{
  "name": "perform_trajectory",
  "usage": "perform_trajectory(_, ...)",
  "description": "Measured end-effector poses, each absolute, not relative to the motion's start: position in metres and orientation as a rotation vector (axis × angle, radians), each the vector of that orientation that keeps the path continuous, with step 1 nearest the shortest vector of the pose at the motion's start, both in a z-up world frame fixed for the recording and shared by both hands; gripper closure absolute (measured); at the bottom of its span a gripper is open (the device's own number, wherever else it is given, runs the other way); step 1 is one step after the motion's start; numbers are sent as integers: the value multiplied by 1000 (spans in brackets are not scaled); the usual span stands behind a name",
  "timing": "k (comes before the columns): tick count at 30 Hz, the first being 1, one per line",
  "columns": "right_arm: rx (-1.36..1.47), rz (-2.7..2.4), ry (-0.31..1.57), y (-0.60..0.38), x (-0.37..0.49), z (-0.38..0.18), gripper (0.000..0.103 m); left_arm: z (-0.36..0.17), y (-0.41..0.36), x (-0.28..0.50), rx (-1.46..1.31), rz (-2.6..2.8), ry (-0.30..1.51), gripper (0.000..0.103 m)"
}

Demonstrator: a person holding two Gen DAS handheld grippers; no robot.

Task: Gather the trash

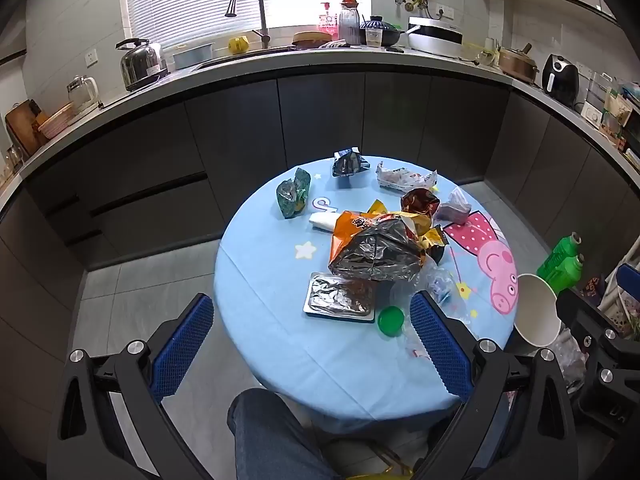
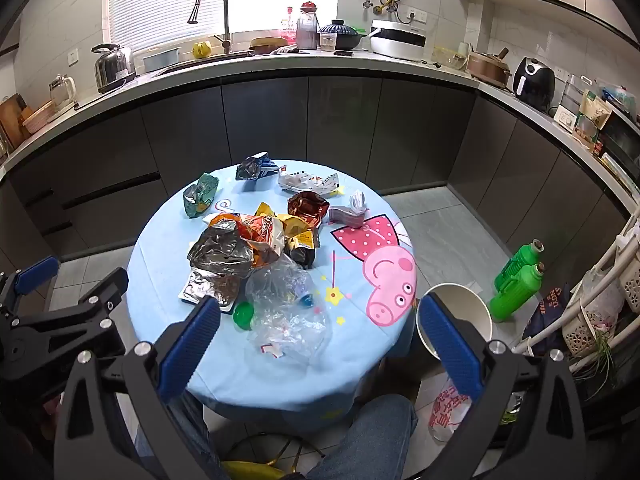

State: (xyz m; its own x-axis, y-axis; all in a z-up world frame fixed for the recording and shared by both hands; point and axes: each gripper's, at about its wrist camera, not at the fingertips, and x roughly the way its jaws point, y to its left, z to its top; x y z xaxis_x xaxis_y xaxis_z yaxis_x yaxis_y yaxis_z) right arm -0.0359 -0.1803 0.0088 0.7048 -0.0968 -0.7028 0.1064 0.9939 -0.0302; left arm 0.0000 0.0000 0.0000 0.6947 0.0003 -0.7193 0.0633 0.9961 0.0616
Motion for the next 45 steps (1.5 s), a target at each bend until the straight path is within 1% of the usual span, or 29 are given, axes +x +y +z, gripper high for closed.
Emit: perform_trajectory(45, 14, -116, 787, -182, -36, 7, 3, 0, -3, -3, 86, -38, 803, 8)
